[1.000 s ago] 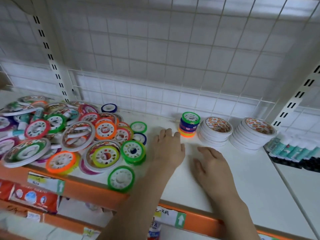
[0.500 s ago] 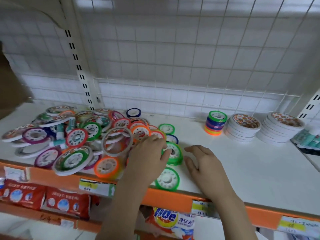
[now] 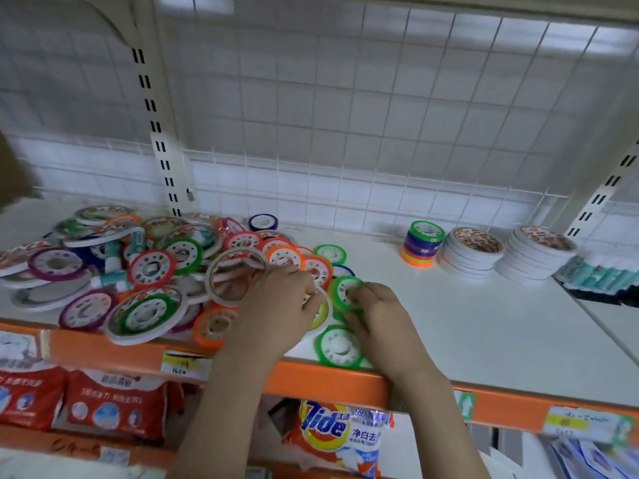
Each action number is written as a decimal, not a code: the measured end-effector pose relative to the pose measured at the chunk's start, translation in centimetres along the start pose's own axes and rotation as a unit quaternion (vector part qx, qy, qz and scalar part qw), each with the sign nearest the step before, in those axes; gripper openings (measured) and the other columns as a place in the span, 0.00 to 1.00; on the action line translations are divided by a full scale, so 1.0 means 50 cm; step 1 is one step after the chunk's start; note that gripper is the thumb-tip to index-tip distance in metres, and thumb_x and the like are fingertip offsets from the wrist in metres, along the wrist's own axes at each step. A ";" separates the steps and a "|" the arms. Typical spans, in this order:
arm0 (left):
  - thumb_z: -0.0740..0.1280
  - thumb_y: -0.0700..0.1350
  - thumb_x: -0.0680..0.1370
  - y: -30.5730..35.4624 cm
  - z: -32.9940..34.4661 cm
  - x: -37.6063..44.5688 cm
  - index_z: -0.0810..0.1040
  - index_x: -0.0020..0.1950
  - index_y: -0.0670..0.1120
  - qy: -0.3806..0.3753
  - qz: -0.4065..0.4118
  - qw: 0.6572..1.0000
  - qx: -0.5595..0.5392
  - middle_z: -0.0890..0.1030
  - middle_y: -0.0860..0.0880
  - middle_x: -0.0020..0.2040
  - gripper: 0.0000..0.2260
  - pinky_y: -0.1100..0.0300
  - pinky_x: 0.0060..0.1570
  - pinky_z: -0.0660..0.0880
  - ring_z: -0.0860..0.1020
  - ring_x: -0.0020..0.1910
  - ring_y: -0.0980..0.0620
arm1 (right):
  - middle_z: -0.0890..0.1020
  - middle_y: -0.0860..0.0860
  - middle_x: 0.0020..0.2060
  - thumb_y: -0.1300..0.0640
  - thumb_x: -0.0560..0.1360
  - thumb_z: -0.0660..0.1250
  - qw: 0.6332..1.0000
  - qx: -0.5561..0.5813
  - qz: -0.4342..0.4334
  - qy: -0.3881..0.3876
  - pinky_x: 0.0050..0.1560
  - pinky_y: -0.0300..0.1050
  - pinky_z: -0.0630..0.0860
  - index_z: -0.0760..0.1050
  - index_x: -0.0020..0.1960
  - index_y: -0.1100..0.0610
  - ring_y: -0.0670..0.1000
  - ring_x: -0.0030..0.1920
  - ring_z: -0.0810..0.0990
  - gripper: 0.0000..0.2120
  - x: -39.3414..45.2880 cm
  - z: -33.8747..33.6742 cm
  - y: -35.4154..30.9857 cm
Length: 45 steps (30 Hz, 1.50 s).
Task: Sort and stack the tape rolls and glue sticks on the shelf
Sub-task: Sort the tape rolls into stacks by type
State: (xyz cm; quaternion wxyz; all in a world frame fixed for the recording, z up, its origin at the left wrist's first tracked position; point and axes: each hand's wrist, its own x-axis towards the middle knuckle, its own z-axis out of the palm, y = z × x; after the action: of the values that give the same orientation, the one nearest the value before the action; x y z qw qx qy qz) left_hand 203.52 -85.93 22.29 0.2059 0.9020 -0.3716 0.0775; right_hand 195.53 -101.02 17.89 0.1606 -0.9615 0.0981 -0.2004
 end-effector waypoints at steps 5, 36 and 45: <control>0.65 0.65 0.71 0.027 0.024 -0.004 0.70 0.60 0.51 -0.092 -0.006 0.995 0.041 0.70 0.51 0.60 0.25 0.52 0.64 0.64 0.67 0.63 0.49 | 0.78 0.59 0.54 0.66 0.70 0.68 0.999 -0.001 0.039 0.038 0.58 0.41 0.68 0.77 0.56 0.65 0.59 0.57 0.75 0.14 -0.017 -0.030 0.022; 0.65 0.49 0.77 0.074 0.015 0.105 0.78 0.41 0.44 0.094 -0.021 0.993 -0.063 0.72 0.51 0.30 0.10 0.55 0.37 0.67 0.72 0.33 0.50 | 0.77 0.58 0.59 0.62 0.77 0.64 0.995 -0.029 0.044 0.090 0.53 0.38 0.62 0.74 0.63 0.63 0.58 0.60 0.72 0.15 0.129 -0.191 0.213; 0.65 0.48 0.77 0.102 0.038 0.125 0.77 0.39 0.43 0.120 -0.035 0.992 -0.030 0.65 0.52 0.25 0.11 0.65 0.26 0.61 0.64 0.25 0.58 | 0.76 0.58 0.59 0.61 0.78 0.61 0.994 -0.076 0.068 -0.028 0.56 0.46 0.68 0.74 0.62 0.63 0.58 0.59 0.73 0.14 0.219 -0.206 0.261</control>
State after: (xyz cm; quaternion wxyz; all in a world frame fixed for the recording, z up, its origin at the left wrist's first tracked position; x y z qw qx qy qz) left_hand 204.33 -94.00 24.00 0.2784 0.8920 -0.3148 0.1664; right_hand 199.45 -118.68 26.17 0.1032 -0.9673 0.1732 -0.1537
